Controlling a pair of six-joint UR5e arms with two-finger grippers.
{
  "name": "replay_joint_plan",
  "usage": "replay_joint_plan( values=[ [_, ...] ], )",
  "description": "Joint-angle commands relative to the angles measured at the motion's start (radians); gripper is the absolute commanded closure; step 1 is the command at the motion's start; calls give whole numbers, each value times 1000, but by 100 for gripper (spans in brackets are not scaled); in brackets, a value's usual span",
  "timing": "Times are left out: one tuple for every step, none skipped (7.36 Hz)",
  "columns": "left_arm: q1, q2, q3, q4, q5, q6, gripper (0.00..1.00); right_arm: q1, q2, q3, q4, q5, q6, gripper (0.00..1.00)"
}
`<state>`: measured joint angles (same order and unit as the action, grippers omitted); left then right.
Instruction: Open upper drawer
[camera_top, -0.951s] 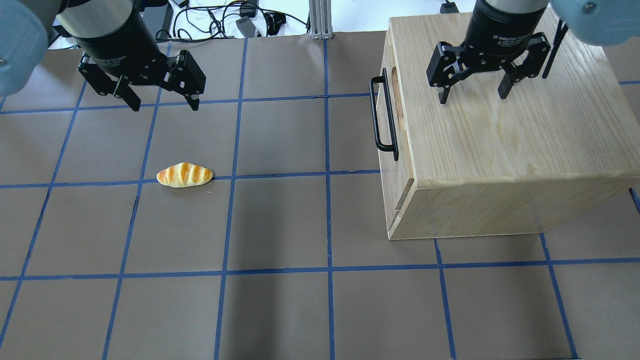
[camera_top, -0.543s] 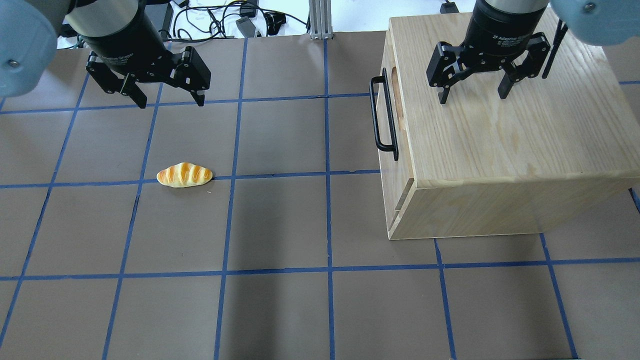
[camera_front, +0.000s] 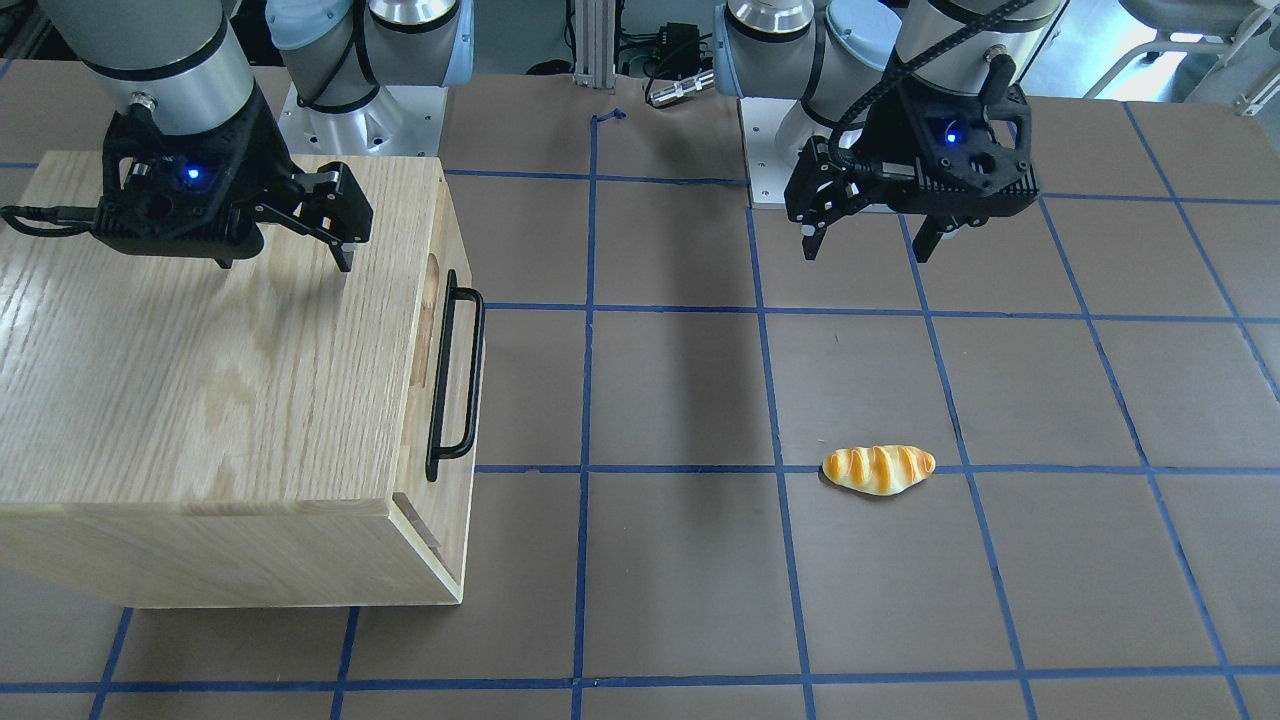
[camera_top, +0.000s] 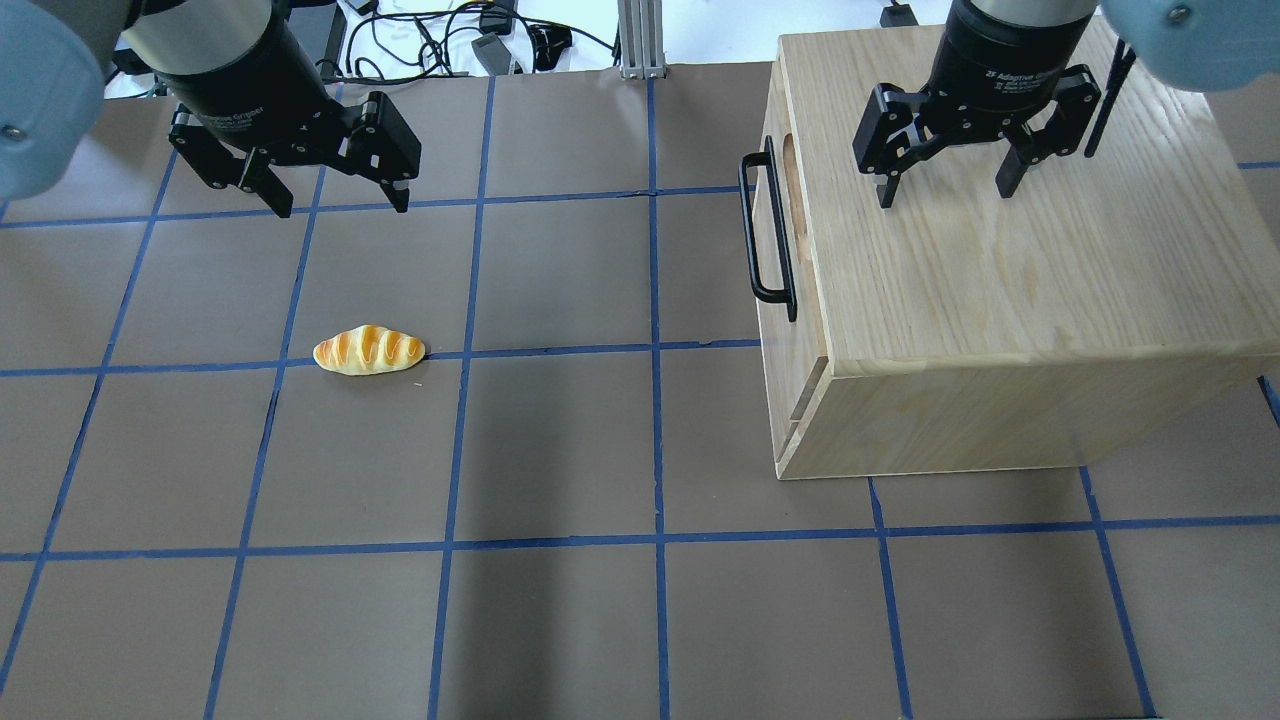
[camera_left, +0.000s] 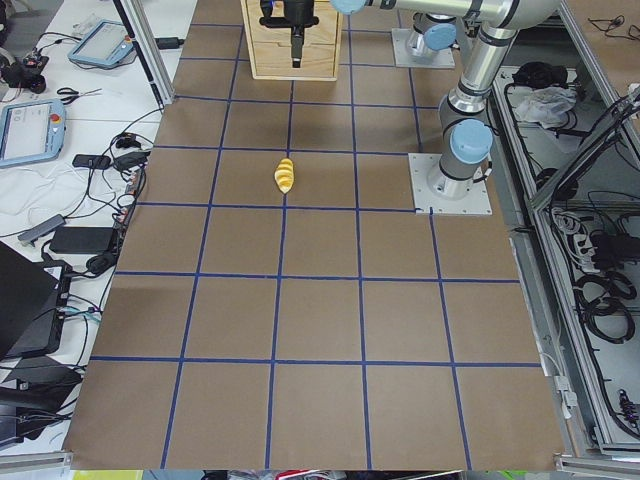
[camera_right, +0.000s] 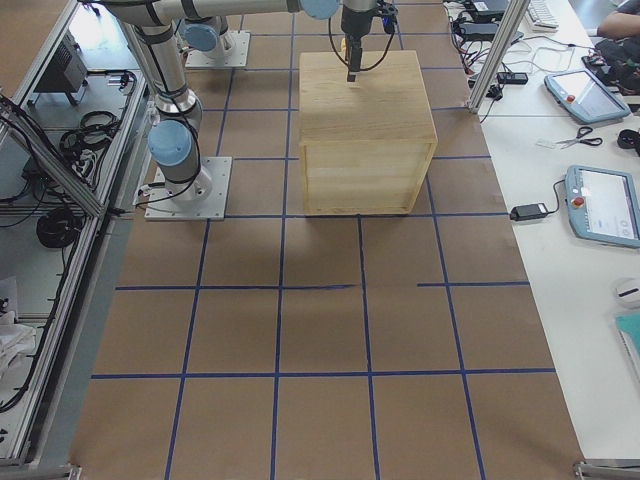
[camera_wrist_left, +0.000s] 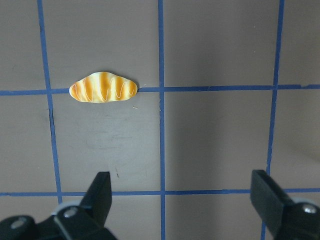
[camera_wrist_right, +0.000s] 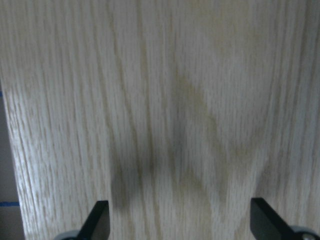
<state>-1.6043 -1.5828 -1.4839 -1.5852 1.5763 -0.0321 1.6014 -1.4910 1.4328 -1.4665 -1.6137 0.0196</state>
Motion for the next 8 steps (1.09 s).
replay_joint_plan(
  values=[
    [-2, -2, -1, -2, -2, 0, 0, -1, 0, 0, 0, 0, 0, 0],
    [1, -9, -1, -2, -4, 0, 0, 0, 0, 0, 0, 0, -1, 0],
    [3, -28, 4, 4, -6, -2, 0, 0, 0, 0, 0, 0, -1, 0],
    [3, -49, 1, 13, -48, -20, 0, -1, 0, 0, 0, 0, 0, 0],
    [0, -83, 2, 119, -152, -97, 0, 0, 0, 0, 0, 0, -1, 0],
    [-8, -115, 1, 152, -217, -148, 0, 0, 0, 0, 0, 0, 0, 0],
    [-32, -144, -1, 207, -333, -160, 1, -1, 0, 2, 0, 0, -1, 0],
    [-80, -179, -1, 284, -373, -204, 1, 0, 0, 0, 0, 0, 0, 0]
  ],
)
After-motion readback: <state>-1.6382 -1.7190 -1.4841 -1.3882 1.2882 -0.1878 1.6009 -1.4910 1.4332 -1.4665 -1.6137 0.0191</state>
